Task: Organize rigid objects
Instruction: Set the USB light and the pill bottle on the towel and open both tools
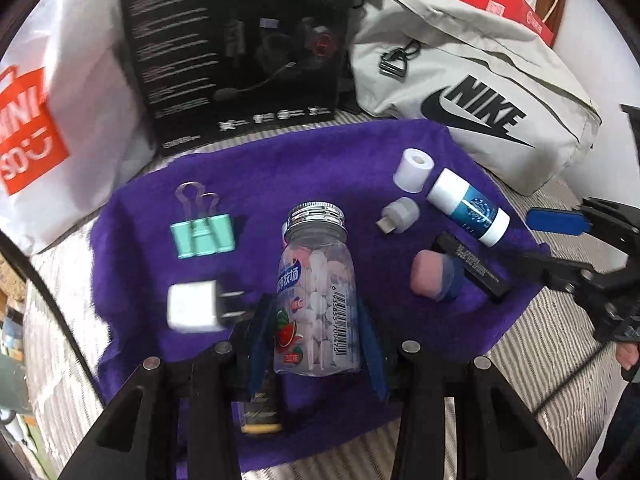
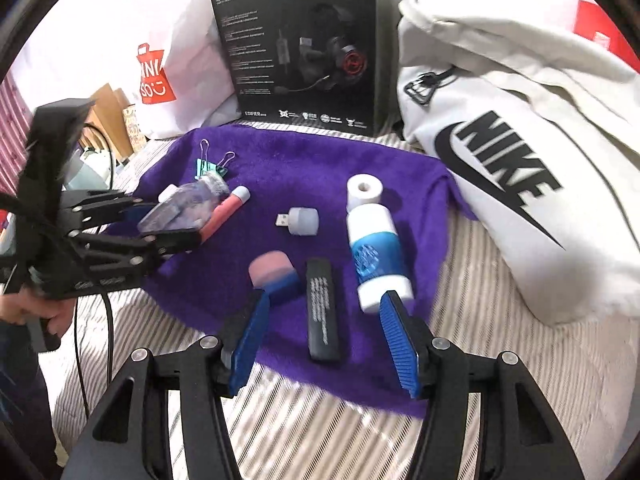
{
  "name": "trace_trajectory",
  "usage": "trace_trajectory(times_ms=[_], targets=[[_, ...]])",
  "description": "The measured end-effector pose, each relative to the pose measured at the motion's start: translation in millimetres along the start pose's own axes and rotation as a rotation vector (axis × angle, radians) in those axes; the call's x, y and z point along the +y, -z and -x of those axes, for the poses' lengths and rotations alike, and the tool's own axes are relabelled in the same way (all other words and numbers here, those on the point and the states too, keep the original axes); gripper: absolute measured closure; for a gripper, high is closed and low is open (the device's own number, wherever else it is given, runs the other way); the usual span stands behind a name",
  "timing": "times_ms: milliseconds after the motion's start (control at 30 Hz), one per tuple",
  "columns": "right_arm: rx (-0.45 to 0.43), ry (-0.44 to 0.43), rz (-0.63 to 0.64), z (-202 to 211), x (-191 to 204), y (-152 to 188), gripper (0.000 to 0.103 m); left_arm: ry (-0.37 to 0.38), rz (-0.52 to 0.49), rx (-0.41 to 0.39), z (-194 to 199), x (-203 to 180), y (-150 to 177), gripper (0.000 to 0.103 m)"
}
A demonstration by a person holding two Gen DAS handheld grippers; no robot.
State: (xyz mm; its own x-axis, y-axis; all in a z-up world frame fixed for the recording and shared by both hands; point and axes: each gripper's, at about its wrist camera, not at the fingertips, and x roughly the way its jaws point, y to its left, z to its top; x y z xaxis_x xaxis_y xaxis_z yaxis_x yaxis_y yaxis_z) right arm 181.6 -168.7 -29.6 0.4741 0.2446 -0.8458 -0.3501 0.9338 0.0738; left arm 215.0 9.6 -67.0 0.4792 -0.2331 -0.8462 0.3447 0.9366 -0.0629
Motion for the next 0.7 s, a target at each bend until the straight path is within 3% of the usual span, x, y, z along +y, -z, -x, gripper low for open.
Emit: trace_trajectory(times_ms=[300, 433, 533, 700], targets=[[-0.021, 0.007, -0.069, 14, -16, 22, 0.043, -0.015, -0.048, 0.035, -20, -20, -5, 0.064], [-0.034, 0.001, -0.090, 21, -19, 29, 0.043, -0.067, -0.093, 0.055, -19, -30, -6, 0.064], [-0.038, -0.007, -0.098, 22, -20, 33, 0.043, -0.046, -0.124, 0.071, -20, -41, -8, 0.064], [-0.039, -0.024, -0.098, 23, -20, 38, 0.043, -0.097, -0.143, 0.112, -32, -51, -7, 0.064]])
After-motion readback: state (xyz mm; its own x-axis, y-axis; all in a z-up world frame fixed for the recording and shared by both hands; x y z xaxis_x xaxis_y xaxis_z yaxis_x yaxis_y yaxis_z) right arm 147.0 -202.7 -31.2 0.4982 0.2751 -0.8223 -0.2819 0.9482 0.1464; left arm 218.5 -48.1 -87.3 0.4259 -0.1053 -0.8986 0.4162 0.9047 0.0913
